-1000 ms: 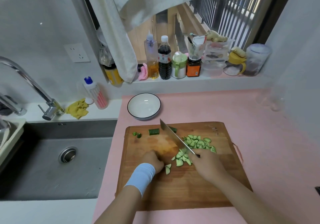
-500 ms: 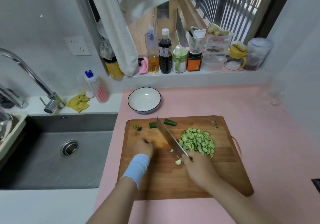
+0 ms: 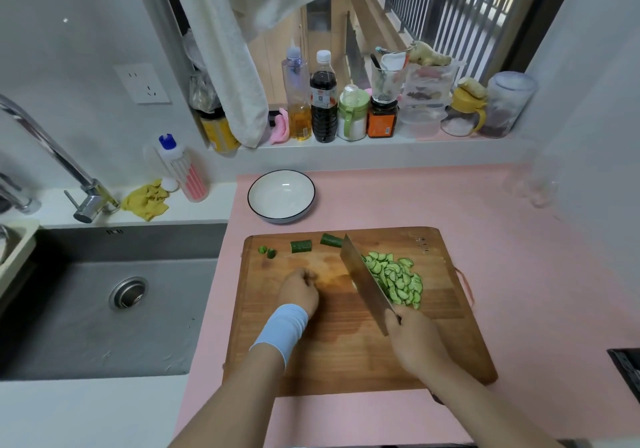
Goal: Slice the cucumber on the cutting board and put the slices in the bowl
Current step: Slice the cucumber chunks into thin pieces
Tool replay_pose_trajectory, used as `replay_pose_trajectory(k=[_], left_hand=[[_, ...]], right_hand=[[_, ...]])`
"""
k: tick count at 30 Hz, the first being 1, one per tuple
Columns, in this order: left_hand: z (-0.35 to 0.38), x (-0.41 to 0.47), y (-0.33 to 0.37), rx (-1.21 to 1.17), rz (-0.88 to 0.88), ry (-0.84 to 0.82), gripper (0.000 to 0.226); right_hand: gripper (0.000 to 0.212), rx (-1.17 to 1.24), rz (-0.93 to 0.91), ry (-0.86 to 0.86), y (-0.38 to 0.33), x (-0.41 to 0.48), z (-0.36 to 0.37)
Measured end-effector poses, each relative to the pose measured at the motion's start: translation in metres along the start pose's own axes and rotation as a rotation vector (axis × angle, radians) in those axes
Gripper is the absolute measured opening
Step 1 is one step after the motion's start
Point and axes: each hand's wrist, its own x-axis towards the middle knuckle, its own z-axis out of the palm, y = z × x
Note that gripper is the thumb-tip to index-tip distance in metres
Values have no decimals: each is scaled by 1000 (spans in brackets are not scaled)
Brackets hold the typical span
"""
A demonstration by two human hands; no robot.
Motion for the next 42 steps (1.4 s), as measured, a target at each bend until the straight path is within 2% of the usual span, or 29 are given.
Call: replay_pose_trajectory(k=[4,7,9,12,15,19,22,28,31,36,39,42], left_hand=[[2,18,19,120,104,50,26],[5,42,33,335,248,65,39],[9,59,41,459,338,35,54],[16,82,53,623,489,-98,67],[24,95,59,729,603,-158,58],[25,102,52,778,628,-77,43],[17,91,37,729,625,-18,37],[-3,35,-21,444,524,15,29],[-1,9,-45,346,540,63,26],[7,-19,-67,250,558,167,25],[10,-22,-66,214,638,245,18],[15,-19,-67,200,681,255,24]], right_hand=[[40,82,-10,-19,-4,6,-7],[42,144,-24,-8,-10,13,-10],[42,191,-24,11,-14,20,-11],[43,230,-8,36,-17,34,-11],[44,229,-4,36,-19,44,-13],[44,233,-9,11,-22,49,-15],[43,208,-14,-13,-24,49,-12],[47,159,-75,-77,-30,37,2],[46,91,-114,-116,-34,32,10],[22,-121,-231,-149,-39,23,21],[33,-256,-304,-118,-39,14,26],[40,-335,-312,-104,-37,9,28]])
